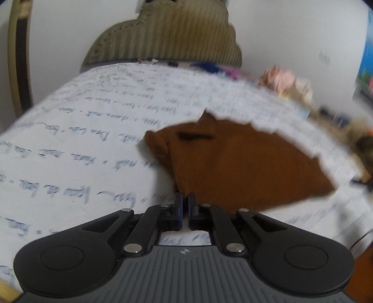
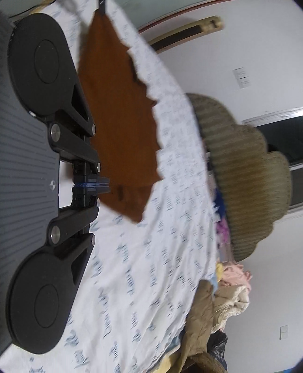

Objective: Fold small clothes

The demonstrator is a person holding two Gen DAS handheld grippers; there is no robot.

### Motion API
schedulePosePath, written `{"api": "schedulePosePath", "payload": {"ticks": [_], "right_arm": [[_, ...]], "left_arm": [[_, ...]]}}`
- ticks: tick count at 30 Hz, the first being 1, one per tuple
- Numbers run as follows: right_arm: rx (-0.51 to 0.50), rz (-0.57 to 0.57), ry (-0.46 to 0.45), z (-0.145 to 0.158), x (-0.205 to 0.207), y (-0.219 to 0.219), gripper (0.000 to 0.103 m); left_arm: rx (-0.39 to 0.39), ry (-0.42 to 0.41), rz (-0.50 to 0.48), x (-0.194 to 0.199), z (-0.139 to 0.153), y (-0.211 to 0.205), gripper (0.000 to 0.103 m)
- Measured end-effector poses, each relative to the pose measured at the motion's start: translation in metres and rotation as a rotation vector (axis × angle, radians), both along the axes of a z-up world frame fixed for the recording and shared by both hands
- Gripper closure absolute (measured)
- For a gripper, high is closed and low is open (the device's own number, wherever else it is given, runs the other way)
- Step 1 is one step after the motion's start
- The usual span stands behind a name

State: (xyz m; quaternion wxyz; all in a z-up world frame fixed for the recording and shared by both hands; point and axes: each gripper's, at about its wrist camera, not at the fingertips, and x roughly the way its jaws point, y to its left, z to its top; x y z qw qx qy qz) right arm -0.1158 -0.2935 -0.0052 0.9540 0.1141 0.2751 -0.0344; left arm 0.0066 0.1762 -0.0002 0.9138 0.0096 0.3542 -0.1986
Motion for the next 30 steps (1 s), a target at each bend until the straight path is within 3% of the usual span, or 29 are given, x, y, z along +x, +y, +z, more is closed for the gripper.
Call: {"api": "schedulePosePath", "payload": {"ticks": [1, 2, 5, 8, 10, 13, 17, 20, 22, 25, 28, 30], "right_arm": [[-0.014, -0.016, 0.017, -0.003, 0.000, -0.002, 0.098], [-0.013, -0.034, 0.013, -0.004, 0.002, -0.003, 0.089], [0.041, -0.021, -0.039, -0.002, 0.010, 0.002, 0.077], [0.028, 0.038, -0.080, 0.003, 0.031, 0.021, 0.070], [0.017, 0.065, -0.066, 0.002, 0.052, 0.036, 0.069], [0.025, 0.087, -0.033, -0.004, 0.090, 0.052, 0.066], [-0.025, 0.044, 0.023, -0.023, 0.126, 0.062, 0.058], [-0.053, 0.000, 0.059, -0.042, 0.134, 0.065, 0.056], [-0.057, 0.001, 0.036, -0.051, 0.129, 0.065, 0.051], [-0.115, 0.026, 0.001, -0.059, 0.123, 0.075, 0.036], [-0.186, 0.037, 0.009, -0.061, 0.124, 0.087, 0.031], [-0.181, 0.040, 0.014, -0.061, 0.126, 0.087, 0.028]], "left_arm": [[0.049, 0.006, 0.017, 0.000, -0.005, -0.003, 0.099], [0.068, 0.015, 0.025, 0.002, -0.008, -0.004, 0.099], [0.014, 0.036, 0.104, 0.011, -0.003, 0.004, 0.098], [-0.028, -0.035, 0.162, 0.016, 0.017, 0.001, 0.098], [-0.010, -0.069, 0.117, 0.022, 0.028, -0.018, 0.097], [0.094, -0.104, -0.007, 0.037, 0.028, -0.065, 0.094], [0.241, -0.044, -0.107, 0.075, 0.001, -0.121, 0.094], [0.304, 0.000, -0.142, 0.102, -0.020, -0.149, 0.094], [0.330, 0.006, -0.140, 0.120, -0.030, -0.162, 0.094], [0.300, -0.001, -0.040, 0.152, -0.033, -0.163, 0.094], [0.234, 0.028, 0.176, 0.189, -0.023, -0.138, 0.094], [0.183, 0.077, 0.329, 0.206, -0.019, -0.109, 0.094]]}}
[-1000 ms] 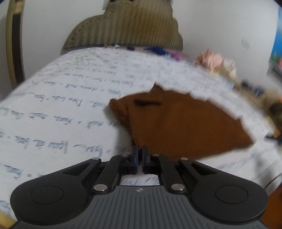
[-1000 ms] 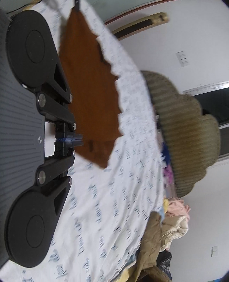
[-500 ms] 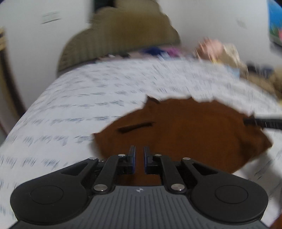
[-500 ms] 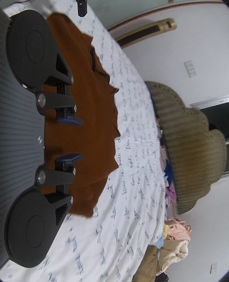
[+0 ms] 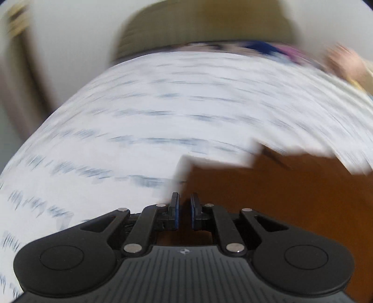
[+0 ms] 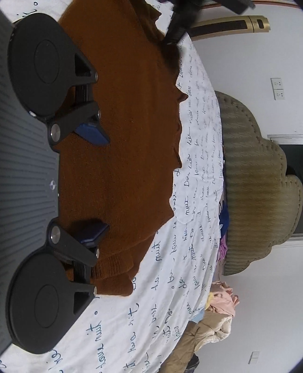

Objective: Fold small clothes

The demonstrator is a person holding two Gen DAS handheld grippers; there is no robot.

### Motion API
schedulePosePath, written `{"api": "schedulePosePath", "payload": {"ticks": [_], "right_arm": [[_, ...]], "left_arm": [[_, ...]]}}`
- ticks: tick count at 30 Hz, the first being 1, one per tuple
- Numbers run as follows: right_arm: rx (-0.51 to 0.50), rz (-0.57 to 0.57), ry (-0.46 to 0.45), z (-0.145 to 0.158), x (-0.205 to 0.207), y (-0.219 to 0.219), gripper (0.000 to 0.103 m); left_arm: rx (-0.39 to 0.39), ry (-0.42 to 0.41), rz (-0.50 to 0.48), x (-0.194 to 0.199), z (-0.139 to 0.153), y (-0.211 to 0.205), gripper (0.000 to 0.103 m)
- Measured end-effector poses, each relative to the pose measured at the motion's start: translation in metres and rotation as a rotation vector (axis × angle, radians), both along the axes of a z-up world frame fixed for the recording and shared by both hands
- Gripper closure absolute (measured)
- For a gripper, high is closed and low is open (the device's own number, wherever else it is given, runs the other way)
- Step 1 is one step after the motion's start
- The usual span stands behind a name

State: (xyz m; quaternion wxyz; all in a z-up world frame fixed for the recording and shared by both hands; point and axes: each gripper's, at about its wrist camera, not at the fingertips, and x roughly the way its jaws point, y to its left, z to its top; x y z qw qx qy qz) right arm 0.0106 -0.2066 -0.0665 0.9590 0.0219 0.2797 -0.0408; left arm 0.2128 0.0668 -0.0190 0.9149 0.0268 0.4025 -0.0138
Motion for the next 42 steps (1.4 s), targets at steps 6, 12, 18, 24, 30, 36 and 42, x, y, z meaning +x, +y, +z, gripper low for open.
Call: {"api": "schedulePosePath", "payload": {"ticks": [6, 12, 18, 24, 30, 36, 42], "right_arm": [[0.027, -0.004, 0.003, 0.004, -0.002, -0.004, 0.022], [0.023, -0.039, -0.028, 0.020, -0.017, 0.003, 0.008], [-0.058, -0.086, 0.049, 0.004, -0.019, 0.005, 0.000], [0.004, -0.094, 0.059, -0.004, -0.021, -0.002, 0.000], [0.016, -0.095, 0.057, -0.006, -0.023, -0.002, 0.000], [0.011, -0.104, 0.054, -0.006, -0.023, 0.000, 0.000], [0.007, -0.110, 0.051, -0.006, -0.023, 0.000, 0.000]], "left_arm": [[-0.070, 0.007, -0.042, -0.057, 0.015, 0.029, 0.094], [0.013, -0.071, -0.137, -0.130, -0.004, -0.019, 0.034], [0.142, -0.172, -0.124, -0.156, -0.033, -0.055, 0.021], [0.122, -0.203, -0.076, -0.158, -0.039, -0.054, 0.015], [0.154, -0.261, -0.067, -0.166, -0.046, -0.059, 0.011], [0.137, -0.261, -0.065, -0.165, -0.045, -0.056, 0.011], [0.141, -0.265, -0.063, -0.166, -0.046, -0.056, 0.011]]}}
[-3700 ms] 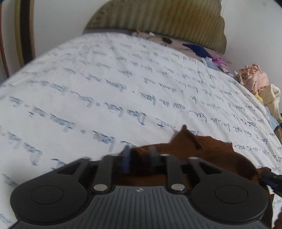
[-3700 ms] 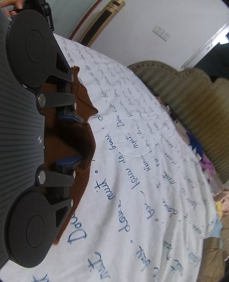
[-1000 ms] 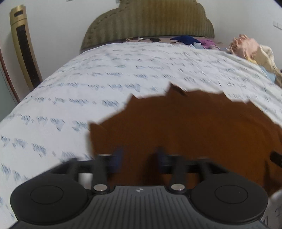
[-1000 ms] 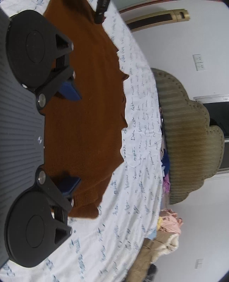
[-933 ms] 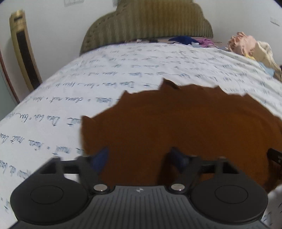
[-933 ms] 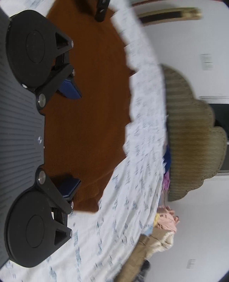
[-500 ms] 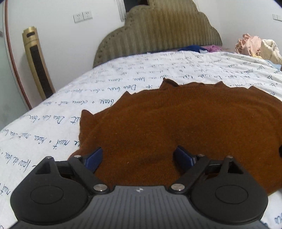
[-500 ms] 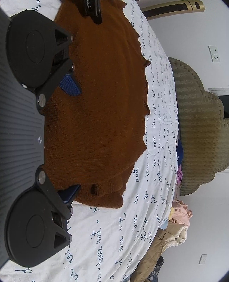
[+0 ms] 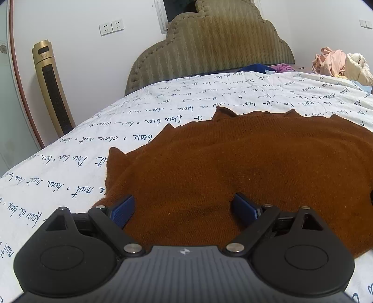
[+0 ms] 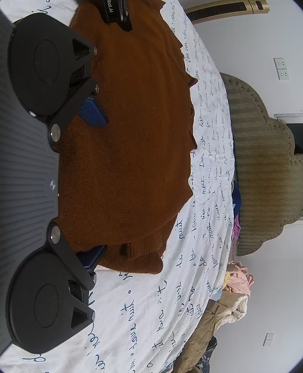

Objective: Fold small clothes

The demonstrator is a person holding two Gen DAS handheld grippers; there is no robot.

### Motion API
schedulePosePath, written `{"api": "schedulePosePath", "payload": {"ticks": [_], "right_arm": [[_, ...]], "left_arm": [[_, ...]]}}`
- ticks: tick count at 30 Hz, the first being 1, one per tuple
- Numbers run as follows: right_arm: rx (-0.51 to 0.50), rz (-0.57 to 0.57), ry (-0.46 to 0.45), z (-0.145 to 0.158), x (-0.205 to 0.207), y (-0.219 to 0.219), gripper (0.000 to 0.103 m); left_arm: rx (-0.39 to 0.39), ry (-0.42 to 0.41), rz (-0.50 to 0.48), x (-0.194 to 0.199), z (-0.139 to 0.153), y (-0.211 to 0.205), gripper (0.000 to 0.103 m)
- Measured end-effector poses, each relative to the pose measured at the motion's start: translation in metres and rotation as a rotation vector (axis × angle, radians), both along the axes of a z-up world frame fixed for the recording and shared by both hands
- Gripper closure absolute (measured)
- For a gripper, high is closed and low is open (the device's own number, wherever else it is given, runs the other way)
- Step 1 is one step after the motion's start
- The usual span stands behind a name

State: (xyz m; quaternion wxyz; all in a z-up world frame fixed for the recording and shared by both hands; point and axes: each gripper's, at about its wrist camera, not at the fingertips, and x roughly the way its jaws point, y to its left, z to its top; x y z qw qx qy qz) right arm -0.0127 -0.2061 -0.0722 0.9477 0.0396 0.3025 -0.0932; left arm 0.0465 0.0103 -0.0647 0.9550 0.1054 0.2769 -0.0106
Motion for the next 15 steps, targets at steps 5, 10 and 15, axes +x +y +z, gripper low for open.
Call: {"api": "schedulePosePath", "payload": {"ticks": [5, 10, 15], "right_arm": [[-0.001, 0.000, 0.000, 0.0000, 0.0000, 0.0000, 0.000], [-0.002, 0.000, 0.001, 0.0001, -0.0002, -0.0006, 0.000], [-0.005, -0.001, 0.001, 0.0005, -0.0006, -0.0010, 0.000]], "left_arm": [[-0.005, 0.000, 0.001, -0.0004, 0.0002, 0.0005, 0.010], [-0.005, 0.000, 0.001, -0.0005, 0.0002, 0.0007, 0.010], [-0.004, 0.000, 0.001, -0.0006, 0.0003, 0.0006, 0.009]]}}
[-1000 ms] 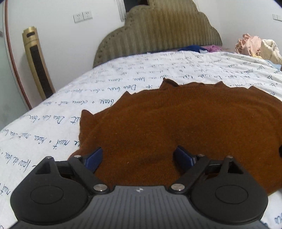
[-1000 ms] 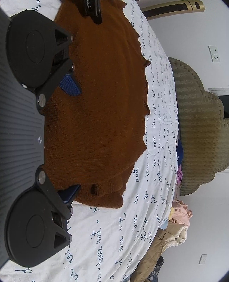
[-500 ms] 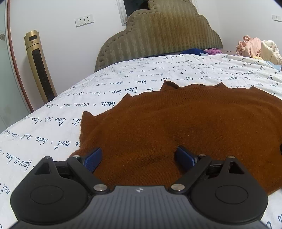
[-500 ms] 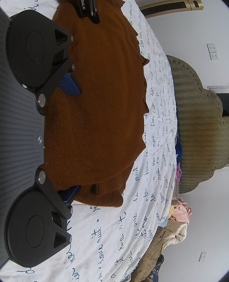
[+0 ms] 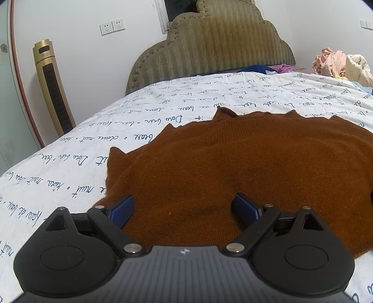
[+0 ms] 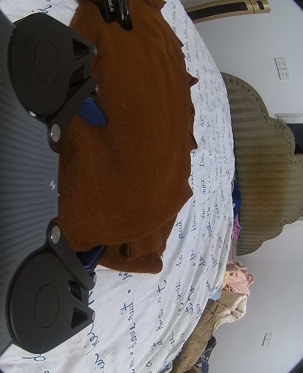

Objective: Fold small clothes

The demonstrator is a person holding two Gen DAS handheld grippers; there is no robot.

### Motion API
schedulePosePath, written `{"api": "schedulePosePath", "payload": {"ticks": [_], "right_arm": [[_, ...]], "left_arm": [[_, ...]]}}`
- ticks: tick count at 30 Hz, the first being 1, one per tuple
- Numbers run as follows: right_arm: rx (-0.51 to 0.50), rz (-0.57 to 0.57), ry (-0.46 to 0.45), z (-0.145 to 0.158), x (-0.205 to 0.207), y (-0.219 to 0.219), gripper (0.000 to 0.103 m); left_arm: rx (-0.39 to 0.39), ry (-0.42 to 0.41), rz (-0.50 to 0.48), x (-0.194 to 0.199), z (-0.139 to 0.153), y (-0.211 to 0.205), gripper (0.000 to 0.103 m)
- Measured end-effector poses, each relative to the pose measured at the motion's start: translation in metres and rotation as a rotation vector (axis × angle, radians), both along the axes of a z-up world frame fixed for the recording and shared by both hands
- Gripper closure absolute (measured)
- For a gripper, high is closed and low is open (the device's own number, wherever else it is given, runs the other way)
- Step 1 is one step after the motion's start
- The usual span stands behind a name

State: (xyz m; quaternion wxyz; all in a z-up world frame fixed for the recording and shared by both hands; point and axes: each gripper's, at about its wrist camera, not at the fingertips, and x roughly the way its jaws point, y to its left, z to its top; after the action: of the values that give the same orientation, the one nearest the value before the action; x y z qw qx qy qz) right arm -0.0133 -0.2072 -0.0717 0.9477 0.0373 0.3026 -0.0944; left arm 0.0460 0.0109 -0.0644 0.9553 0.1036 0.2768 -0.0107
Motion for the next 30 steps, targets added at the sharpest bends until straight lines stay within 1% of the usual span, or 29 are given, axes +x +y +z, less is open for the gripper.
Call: {"api": "schedulePosePath", "payload": {"ticks": [3, 6, 9, 12, 14, 16, 19, 21, 22, 25, 26, 27, 30], "right_arm": [[0.008, -0.010, -0.019, 0.002, -0.003, -0.001, 0.000], [0.028, -0.038, -0.054, 0.006, -0.009, -0.003, 0.000], [0.021, -0.031, -0.057, 0.010, -0.011, 0.001, 0.000], [0.000, -0.003, -0.077, 0.018, -0.014, 0.010, 0.000], [-0.021, 0.031, -0.088, 0.024, -0.017, 0.019, 0.000], [-0.044, 0.075, -0.103, 0.031, -0.022, 0.029, 0.000], [-0.079, 0.119, -0.118, 0.041, -0.028, 0.044, 0.000], [-0.098, 0.135, -0.123, 0.044, -0.029, 0.051, 0.000], [-0.107, 0.142, -0.125, 0.046, -0.031, 0.057, 0.000], [-0.133, 0.168, -0.124, 0.047, -0.032, 0.070, 0.000], [-0.146, 0.181, -0.128, 0.047, -0.033, 0.076, 0.000], [-0.162, 0.191, -0.130, 0.047, -0.034, 0.081, 0.000], [-0.210, 0.228, -0.138, 0.045, -0.036, 0.096, 0.000]], "left_arm": [[0.003, -0.001, 0.000, 0.000, 0.000, 0.000, 0.009], [0.030, -0.008, 0.005, 0.000, 0.000, -0.002, 0.008], [0.030, -0.012, 0.005, -0.001, 0.000, -0.002, 0.007], [-0.007, -0.016, -0.006, -0.003, 0.003, 0.005, 0.007], [-0.018, -0.034, -0.024, -0.009, 0.008, 0.010, 0.007], [-0.002, -0.068, -0.036, -0.017, 0.015, 0.014, 0.007], [0.048, -0.107, -0.027, -0.022, 0.026, 0.024, 0.007], [0.040, -0.087, -0.032, -0.019, 0.034, 0.037, 0.007], [0.019, -0.064, -0.028, -0.015, 0.038, 0.045, 0.007], [-0.076, 0.004, 0.008, 0.002, 0.047, 0.076, 0.007], [-0.093, 0.018, 0.026, 0.007, 0.049, 0.084, 0.007], [-0.089, 0.029, 0.048, 0.011, 0.049, 0.090, 0.007], [-0.028, 0.027, 0.075, 0.016, 0.049, 0.094, 0.007]]}}
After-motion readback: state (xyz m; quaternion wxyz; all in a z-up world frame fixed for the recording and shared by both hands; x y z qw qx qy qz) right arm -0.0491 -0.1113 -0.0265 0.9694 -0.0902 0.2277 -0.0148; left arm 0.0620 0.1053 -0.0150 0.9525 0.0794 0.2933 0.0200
